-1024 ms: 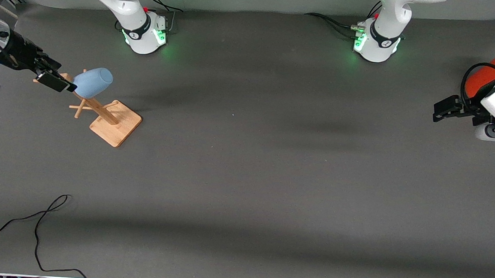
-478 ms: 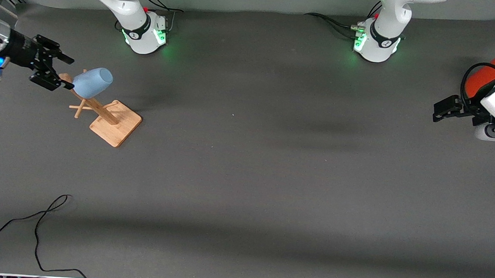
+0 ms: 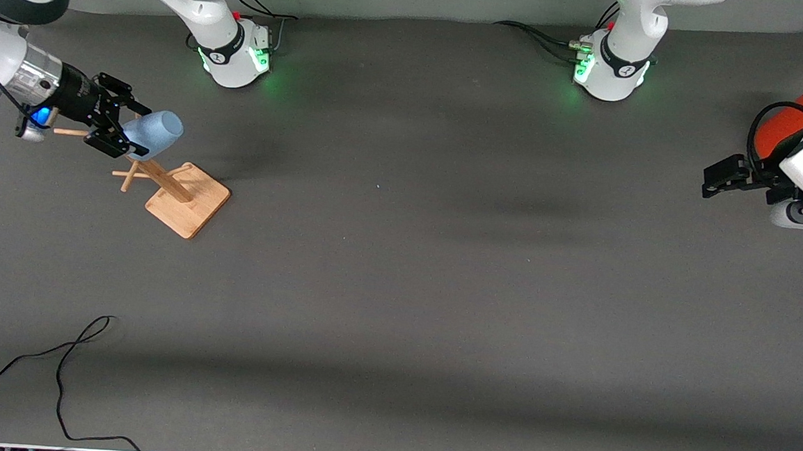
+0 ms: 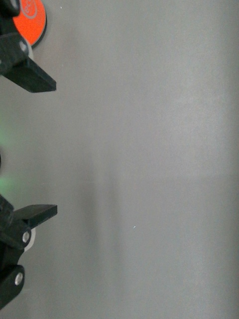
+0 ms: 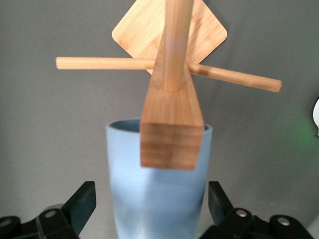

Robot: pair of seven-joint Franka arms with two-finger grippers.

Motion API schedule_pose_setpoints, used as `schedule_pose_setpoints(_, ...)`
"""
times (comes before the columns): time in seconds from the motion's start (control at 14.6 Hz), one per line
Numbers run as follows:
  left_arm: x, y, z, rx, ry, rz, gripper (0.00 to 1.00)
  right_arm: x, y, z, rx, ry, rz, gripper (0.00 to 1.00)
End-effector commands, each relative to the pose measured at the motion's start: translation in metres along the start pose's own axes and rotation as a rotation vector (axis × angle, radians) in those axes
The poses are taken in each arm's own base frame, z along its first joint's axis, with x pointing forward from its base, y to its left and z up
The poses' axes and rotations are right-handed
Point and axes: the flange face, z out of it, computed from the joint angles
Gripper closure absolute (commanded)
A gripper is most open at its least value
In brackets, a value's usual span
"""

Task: Rotate and upright cup with both arms
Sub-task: 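Close the right gripper around the blue cup's body, then pull the blue cup off the wooden peg with the right gripper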

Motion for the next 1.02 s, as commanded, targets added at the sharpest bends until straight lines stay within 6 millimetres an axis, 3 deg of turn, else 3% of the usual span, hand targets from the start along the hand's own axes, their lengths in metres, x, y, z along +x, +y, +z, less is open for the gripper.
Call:
schedule_pose_setpoints(0.0,0.001,-0.001,-0.006,0.013,0.012,0.013,0.0,-0.002,0.004,0.011,0.026,-0.021,0.039,0.0)
schedule_pose_setpoints(0.14,0.001,-0.001,-0.006,0.013,0.012,0.013,0.0,-0.007,0.001,0.015,0.018,-0.021,0.023,0.01)
schedule_pose_setpoints(0.34,0.001,-0.001,-0.005,0.013,0.01,0.013,0.0,-0.007,0.001,0.015,0.017,-0.021,0.013,0.36)
schedule_pose_setpoints(0.41,0.001,-0.001,-0.005,0.013,0.01,0.013,0.0,-0.007,0.001,0.016,0.016,-0.023,0.013,0.42)
schedule_pose_setpoints(0.75,0.001,-0.001,-0.005,0.013,0.01,0.013,0.0,-0.015,0.004,0.005,0.013,-0.044,0.016,0.43)
schedule_pose_setpoints(0.96,0.001,-0.001,-0.005,0.013,0.01,0.014,0.0,-0.029,0.007,-0.015,0.038,-0.074,0.015,0.43)
